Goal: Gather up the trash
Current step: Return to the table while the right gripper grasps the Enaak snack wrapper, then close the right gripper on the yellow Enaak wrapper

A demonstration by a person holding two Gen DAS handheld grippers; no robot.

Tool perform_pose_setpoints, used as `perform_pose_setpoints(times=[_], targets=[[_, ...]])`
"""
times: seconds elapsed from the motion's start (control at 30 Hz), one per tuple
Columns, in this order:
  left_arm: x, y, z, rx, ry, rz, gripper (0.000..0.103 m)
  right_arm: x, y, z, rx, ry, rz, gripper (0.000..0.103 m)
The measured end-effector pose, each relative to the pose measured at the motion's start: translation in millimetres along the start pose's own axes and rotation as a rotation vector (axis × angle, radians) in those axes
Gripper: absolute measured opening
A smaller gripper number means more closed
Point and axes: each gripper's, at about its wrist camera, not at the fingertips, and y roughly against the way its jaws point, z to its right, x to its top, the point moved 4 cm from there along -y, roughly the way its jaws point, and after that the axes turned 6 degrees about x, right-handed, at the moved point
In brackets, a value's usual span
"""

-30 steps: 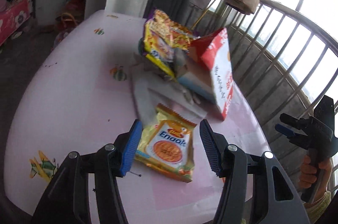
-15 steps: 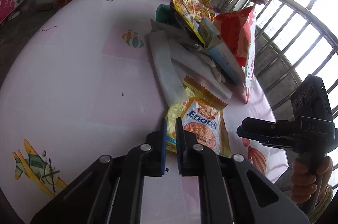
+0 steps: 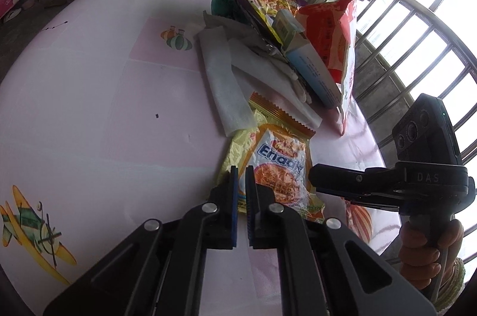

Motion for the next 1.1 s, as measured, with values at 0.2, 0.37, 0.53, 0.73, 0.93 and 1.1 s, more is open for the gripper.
perform_pose_setpoints(times=[0.2, 0.37, 0.53, 0.73, 0.93, 1.1], targets=[[-3.1, -0.8, 4.5, -0.040, -0.001, -0.010, 0.004, 3.7, 4.8, 1.9, -0.004, -0.005, 0.002, 0.011], [-4.2, -2.6, 9.7, -0.065, -0.010, -0.019, 0.004, 3.8, 11.4, 4.7, 0.002, -0.005, 0.010, 0.005], [-8.2, -5.7, 17.6, -0.124, -0.009, -0.041, 0.004, 5.4, 23.6, 8.4, -0.010, 0.015, 0.035, 0.000], [-9.2, -8.2, 24.9, -0.144, -0.024, -0.047, 0.004, 7.4, 30.1, 19.8, 0.047, -0.046, 0.051, 0.002], [-9.2, -8.5, 23.4, -0.148, -0.017, -0.050, 0.004, 13.4, 30.2, 25.6, 0.126, -0.104, 0.070, 0.022], [-9.9, -8.3, 22.5, -0.151, -0.016, -0.051, 0.004, 19.9, 20.5, 21.4, 0.178, -0.123, 0.053, 0.028]])
